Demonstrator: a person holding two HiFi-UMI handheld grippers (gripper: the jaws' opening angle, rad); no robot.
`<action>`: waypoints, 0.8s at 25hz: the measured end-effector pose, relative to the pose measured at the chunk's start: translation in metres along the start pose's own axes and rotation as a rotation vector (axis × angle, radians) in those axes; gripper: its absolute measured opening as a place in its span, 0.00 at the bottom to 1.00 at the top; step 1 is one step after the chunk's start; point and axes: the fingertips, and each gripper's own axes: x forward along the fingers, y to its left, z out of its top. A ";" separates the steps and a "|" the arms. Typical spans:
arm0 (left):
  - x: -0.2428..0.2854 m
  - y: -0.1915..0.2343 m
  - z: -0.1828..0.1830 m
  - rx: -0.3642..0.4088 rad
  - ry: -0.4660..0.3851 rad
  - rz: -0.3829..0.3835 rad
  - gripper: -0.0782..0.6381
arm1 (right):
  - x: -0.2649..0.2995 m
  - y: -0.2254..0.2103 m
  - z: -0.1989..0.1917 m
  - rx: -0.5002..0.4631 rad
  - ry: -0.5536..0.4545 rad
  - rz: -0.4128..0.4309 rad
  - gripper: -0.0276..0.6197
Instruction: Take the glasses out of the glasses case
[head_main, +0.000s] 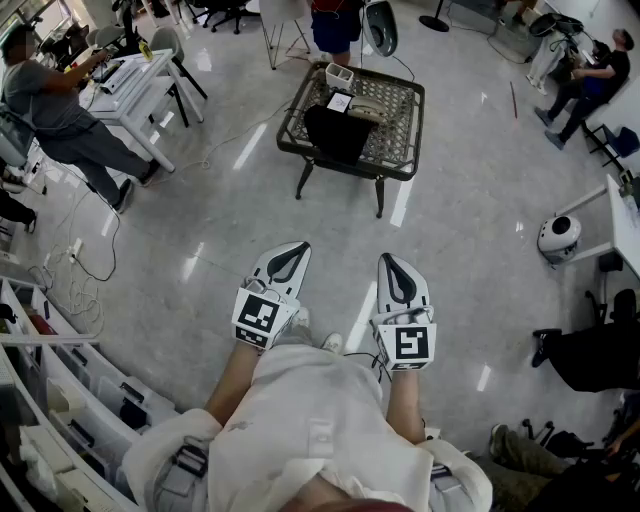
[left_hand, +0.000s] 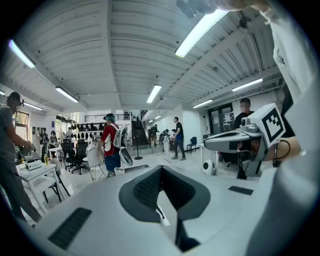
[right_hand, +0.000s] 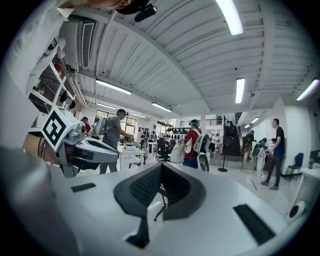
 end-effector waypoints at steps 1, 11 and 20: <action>-0.002 -0.002 0.002 0.009 -0.004 -0.003 0.13 | -0.003 0.003 0.002 -0.004 -0.003 0.000 0.05; -0.008 -0.024 0.013 0.022 -0.016 -0.013 0.13 | -0.017 0.005 0.003 0.020 -0.020 0.008 0.05; 0.003 -0.018 0.008 0.030 0.003 -0.007 0.13 | 0.003 -0.001 -0.009 0.033 -0.005 0.013 0.05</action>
